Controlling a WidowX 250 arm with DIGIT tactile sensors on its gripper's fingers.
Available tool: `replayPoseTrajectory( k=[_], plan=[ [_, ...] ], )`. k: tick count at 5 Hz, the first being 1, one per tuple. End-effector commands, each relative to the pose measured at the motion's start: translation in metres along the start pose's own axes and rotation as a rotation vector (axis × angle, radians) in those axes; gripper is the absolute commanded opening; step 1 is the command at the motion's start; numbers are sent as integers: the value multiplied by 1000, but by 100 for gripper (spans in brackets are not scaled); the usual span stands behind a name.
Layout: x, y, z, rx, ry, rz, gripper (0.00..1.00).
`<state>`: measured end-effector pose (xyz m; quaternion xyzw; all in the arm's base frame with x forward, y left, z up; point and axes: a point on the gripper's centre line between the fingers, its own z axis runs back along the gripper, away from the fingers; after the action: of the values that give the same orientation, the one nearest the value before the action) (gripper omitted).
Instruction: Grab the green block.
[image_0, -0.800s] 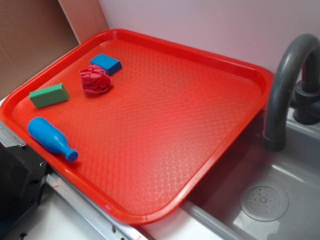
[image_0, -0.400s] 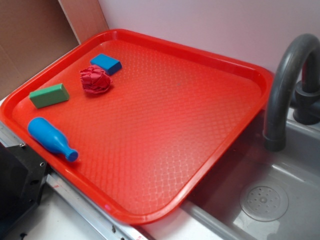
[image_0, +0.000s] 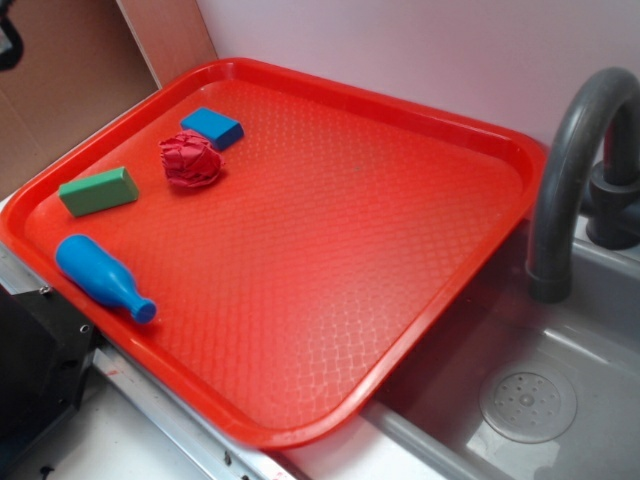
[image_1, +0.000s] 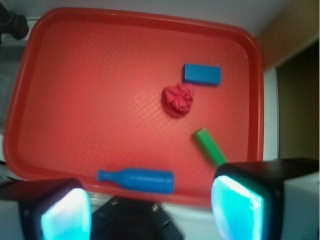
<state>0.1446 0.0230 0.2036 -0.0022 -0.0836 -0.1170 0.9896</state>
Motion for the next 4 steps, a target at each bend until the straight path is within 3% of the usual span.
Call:
replayPoseTrajectory(
  k=[1, 4],
  plan=[
    [-2, 29, -37, 104, 70, -171, 100],
    [-16, 66, -96, 135, 134, -151, 100]
  ],
)
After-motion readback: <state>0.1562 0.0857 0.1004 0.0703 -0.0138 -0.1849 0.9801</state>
